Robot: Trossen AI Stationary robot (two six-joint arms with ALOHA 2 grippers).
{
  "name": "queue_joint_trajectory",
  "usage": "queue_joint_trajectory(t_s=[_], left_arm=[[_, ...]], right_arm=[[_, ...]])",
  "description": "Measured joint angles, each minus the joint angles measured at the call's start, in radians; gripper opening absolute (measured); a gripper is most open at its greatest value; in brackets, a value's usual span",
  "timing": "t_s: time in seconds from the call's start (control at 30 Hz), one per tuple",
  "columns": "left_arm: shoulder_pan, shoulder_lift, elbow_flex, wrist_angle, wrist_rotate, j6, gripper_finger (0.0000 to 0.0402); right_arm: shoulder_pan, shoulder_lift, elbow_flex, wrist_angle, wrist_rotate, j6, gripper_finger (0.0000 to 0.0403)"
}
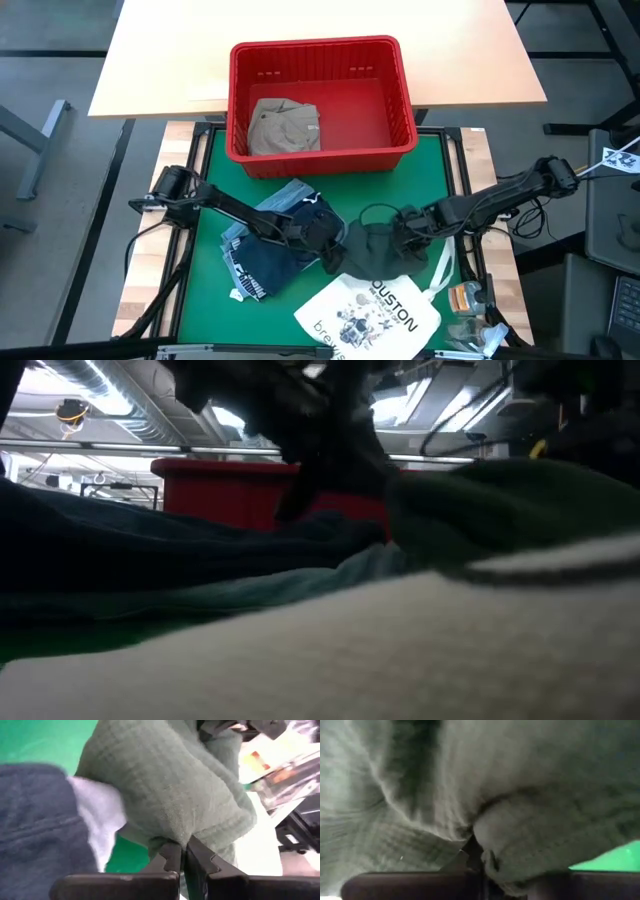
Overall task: Fold Laundry from Bin
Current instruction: Stack the dark green shirt on top of the gray shorts
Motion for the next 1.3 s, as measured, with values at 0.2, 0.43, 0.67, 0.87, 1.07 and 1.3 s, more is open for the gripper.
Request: queue_joint_trajectory(t_s=[0.2, 0.43, 0.67, 0.87, 1.07, 1.3], left_arm=[[-0.002, -0.045, 0.0, -0.01, 0.001, 0.019, 0.0001], [-0.002, -0.065, 0.0, -0.002, -0.002, 0.045, 0.0], [-0.002, -0.066, 0.0, -0.034, -0.007, 0.045, 0.0], [-0.011, -0.066, 0.0, -0.032, -0.006, 0.044, 0.0], [-0.035, -0.066, 0.0, -0.032, -0.006, 0.044, 0.0], [-0.035, -0.066, 0.0, -0.032, -0.005, 0.044, 0.0]], right_arm=[[0.0, 0.0, 0.126, -0.151, 0.022, -0.049, 0.005], [-0.001, -0.002, 0.194, -0.301, 0.029, -0.057, 0.0053], [-0.001, -0.002, 0.192, -0.392, 0.065, 0.011, 0.0055], [-0.001, -0.002, 0.192, -0.347, 0.065, 0.003, 0.0055], [-0.001, -0.002, 0.192, -0.335, 0.065, -0.023, 0.0055], [-0.001, -0.002, 0.192, -0.336, 0.076, -0.05, 0.006]])
